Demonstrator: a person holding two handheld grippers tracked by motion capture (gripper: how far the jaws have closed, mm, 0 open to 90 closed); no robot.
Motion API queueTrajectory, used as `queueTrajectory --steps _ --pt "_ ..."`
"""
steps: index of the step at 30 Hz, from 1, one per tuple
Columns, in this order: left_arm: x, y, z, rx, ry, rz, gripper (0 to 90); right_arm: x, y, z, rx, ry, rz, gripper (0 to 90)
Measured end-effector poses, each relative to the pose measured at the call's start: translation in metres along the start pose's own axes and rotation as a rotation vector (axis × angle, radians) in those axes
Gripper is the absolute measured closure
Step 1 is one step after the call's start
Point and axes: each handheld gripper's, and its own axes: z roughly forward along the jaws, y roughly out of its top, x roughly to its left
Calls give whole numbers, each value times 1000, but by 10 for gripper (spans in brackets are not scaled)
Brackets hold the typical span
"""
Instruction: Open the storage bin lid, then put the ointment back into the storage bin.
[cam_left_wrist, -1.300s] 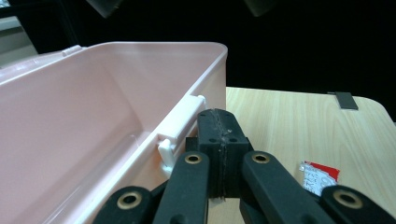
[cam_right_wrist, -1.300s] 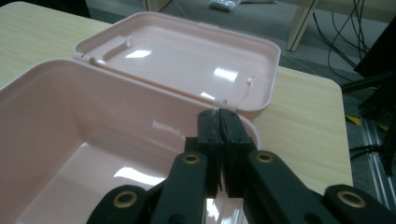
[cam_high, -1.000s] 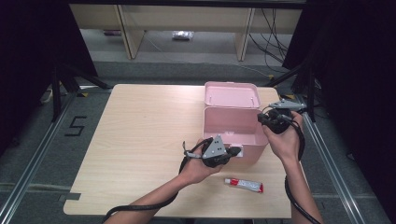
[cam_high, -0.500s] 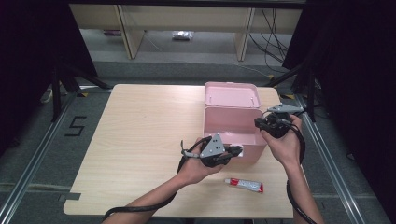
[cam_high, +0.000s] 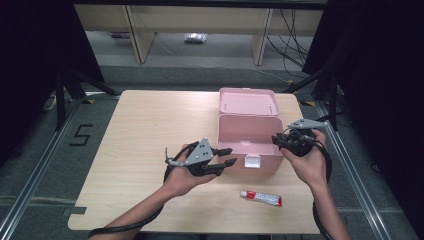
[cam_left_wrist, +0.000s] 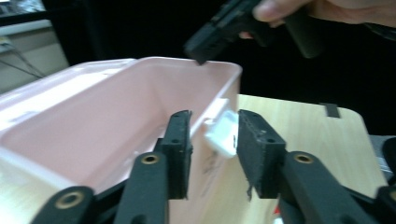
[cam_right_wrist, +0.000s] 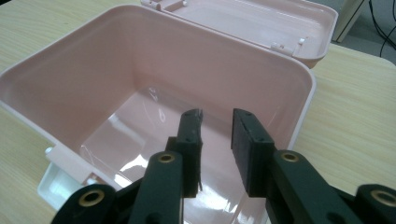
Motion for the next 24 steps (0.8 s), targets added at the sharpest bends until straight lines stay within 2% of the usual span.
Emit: queueTrajectory --steps 2,4,7,8,9,10,11,12,13,16,17,18,19,20,21,23,24 --pt "6 0 -7 -8 23 -5 574 -4 0 -2 -9 -5 -58 729" --pt "11 -1 -13 -12 47 -19 539 -1 -1 -5 4 -12 -36 724" --pt "15 -2 -22 -12 80 -38 503 -2 -1 -7 -10 -11 -53 718" --pt "16 -2 -24 -15 88 -39 490 -1 -3 -9 -17 -7 -46 718" --pt "16 -2 -25 -17 89 -38 483 -1 -3 -10 -27 -11 -47 717" --pt "17 -2 -28 -20 93 -39 480 -3 -4 -9 -31 -13 -68 715" --pt "17 -3 -30 -21 98 -44 475 -1 -5 -9 -26 1 -39 713" --pt "17 -3 -33 -19 104 -39 471 -3 -5 -11 -10 -5 -69 712" --pt "18 -3 -34 -18 106 -33 469 -3 -6 -11 -5 -11 -72 709" --pt "20 -6 -37 -9 118 -41 465 0 -8 -11 4 11 -25 706" --pt "20 -7 -38 -8 121 -45 464 -1 -9 -12 14 6 -39 703" --pt "21 -8 -39 -5 124 -47 462 -4 -9 -10 3 4 -82 701" --pt "21 -9 -39 -4 126 -48 460 -1 -10 -10 9 14 -38 699" --pt "22 -10 -40 -1 130 -52 458 -3 -10 -11 12 11 -65 697" --pt "23 -11 -41 -1 134 -53 456 -1 -11 -11 2 7 -56 695" --pt "23 -12 -43 -6 144 -65 453 1 -11 -13 21 22 -41 691" --pt "23 -12 -44 -6 148 -68 451 0 -11 -14 20 19 -61 687"
